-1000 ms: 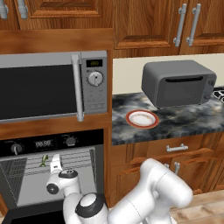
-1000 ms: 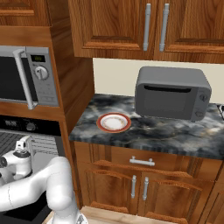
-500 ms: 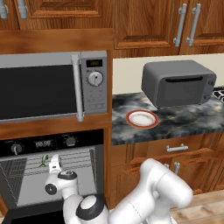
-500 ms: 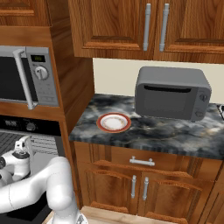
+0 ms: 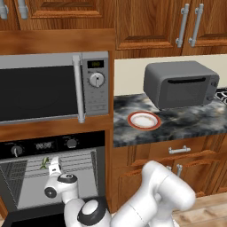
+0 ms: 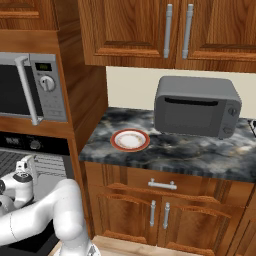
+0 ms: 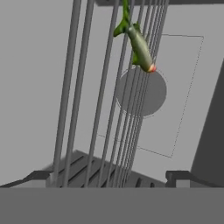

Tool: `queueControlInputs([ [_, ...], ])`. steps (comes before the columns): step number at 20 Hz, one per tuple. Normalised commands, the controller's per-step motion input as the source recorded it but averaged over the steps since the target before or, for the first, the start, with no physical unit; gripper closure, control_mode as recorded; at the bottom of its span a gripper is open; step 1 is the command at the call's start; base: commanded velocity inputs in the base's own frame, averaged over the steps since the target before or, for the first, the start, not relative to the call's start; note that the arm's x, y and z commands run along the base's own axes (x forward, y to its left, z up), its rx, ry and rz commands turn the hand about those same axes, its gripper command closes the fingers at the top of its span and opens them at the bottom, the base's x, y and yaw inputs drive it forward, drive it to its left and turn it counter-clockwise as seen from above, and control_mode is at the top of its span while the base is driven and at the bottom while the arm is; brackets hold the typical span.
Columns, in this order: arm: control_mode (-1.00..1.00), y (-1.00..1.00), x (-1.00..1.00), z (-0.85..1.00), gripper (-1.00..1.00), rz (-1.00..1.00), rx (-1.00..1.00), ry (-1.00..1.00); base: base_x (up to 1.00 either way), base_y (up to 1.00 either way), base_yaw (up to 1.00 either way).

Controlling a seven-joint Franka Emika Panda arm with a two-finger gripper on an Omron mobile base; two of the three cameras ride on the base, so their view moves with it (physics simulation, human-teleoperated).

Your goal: Take the fish from the oven and place it on the plate on the counter.

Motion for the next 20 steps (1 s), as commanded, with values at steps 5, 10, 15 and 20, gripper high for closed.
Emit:
queueControlInputs([
  [5,-1.0,0.33,0.0,0.07,-1.0,-0.02,0.0,-0.03,0.0,0.0,0.0],
  [10,-1.0,0.65,0.01,0.33,-1.0,0.0,-0.07,0.0,0.0,0.0,0.0],
  [15,-1.0,1.0,0.0,0.35,-1.0,-0.02,-0.15,-0.02,0.0,0.0,0.0],
  [20,-1.0,0.86,0.0,0.1,-1.0,-0.01,-0.06,-0.02,0.0,0.0,0.0],
])
